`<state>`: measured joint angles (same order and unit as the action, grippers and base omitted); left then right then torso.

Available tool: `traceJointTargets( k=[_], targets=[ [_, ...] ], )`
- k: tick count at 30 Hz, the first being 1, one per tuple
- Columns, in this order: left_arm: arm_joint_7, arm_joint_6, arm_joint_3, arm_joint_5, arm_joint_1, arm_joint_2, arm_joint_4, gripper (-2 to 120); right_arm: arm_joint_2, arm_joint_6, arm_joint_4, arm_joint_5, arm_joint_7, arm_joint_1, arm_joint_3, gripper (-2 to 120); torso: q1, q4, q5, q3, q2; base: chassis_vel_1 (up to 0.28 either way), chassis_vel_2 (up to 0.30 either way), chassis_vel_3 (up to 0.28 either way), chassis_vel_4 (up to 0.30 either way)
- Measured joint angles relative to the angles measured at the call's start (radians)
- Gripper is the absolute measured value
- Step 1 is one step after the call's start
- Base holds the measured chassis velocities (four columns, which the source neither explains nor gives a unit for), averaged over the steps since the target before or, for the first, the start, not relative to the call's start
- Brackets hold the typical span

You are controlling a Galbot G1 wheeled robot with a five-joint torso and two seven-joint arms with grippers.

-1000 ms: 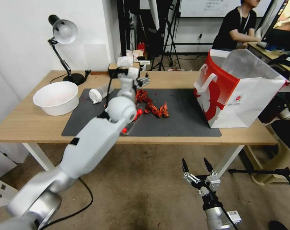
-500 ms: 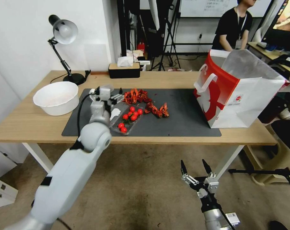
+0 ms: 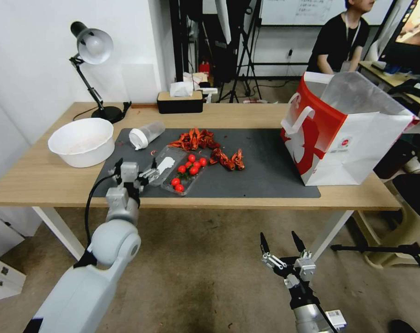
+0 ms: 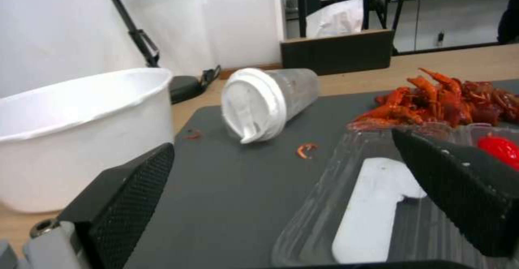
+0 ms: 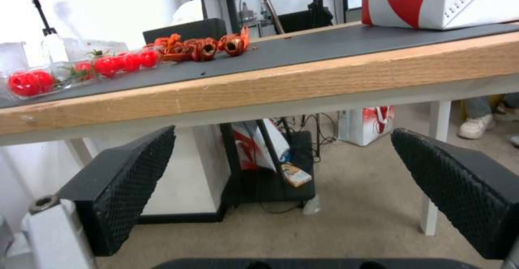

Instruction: Pick up the trash from the table and place it into the takeout bag.

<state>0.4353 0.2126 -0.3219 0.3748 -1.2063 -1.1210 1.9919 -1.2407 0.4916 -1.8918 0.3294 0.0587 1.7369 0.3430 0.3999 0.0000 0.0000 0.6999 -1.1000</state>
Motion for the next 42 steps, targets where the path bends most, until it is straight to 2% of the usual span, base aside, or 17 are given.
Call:
traceJointTargets(
  k=[6,18,24,26,29,35,38,39,42],
  targets=[
    [-0.008,-0.013,-0.074,-0.026,-0.116,-0.03,0.075,100,0.004,0.0,-0.009,-0.001,-0.014,0.0,0.004,100,0.0,0.0,0.0001,0.0,0.0,0.0,0.0,0.0,0.0],
    [-0.008,-0.011,-0.117,-0.04,-0.177,-0.061,0.087,100,0.02,0.014,-0.025,0.007,-0.03,-0.014,0.028,100,0.0,0.0,0.0,0.0,0.0,0.0,0.0,0.0,0.0],
    [-0.034,-0.03,-0.127,-0.034,-0.186,-0.062,0.082,100,0.023,0.015,-0.024,0.01,-0.03,-0.018,0.029,100,0.0,0.0001,0.0001,0.0,0.0,0.0,0.0,0.0,0.0],
    [-0.067,-0.063,-0.124,-0.014,-0.177,-0.061,0.071,100,0.024,0.017,-0.021,0.012,-0.03,-0.018,0.029,100,0.0,0.0001,0.0001,0.0,0.0,0.0,0.0,0.0,0.0],
    [-0.087,-0.074,-0.118,-0.002,-0.153,-0.058,0.059,100,0.024,0.02,-0.018,0.015,-0.03,-0.017,0.029,100,0.0,-0.0001,0.0,0.0,0.0,0.0,0.0,0.0,0.0],
    [-0.096,-0.06,-0.117,0.024,-0.115,-0.046,0.053,100,0.023,0.024,-0.012,0.019,-0.032,-0.015,0.029,100,0.0,0.0,0.0,0.0,0.0,0.0,0.0,0.0,0.0],
    [-0.169,-0.109,-0.102,0.087,-0.081,-0.021,0.029,100,0.024,0.028,-0.006,0.021,-0.037,-0.013,0.028,100,0.0,0.0001,0.0001,0.0,0.0,0.0,0.0,0.0,0.0],
    [-0.169,-0.109,-0.102,0.087,-0.081,-0.021,0.029,100,0.024,0.028,-0.006,0.021,-0.037,-0.013,0.028,100,0.0,0.0001,0.0001,0.0,0.0,0.0,0.0,0.0,0.0],
    [-0.244,-0.171,-0.069,0.103,-0.016,0.001,-0.03,100,0.025,0.029,-0.004,0.023,-0.041,-0.011,0.026,100,0.0,0.0,-0.0001,0.0,0.0,0.0,0.0,0.0,0.0]
  ],
)
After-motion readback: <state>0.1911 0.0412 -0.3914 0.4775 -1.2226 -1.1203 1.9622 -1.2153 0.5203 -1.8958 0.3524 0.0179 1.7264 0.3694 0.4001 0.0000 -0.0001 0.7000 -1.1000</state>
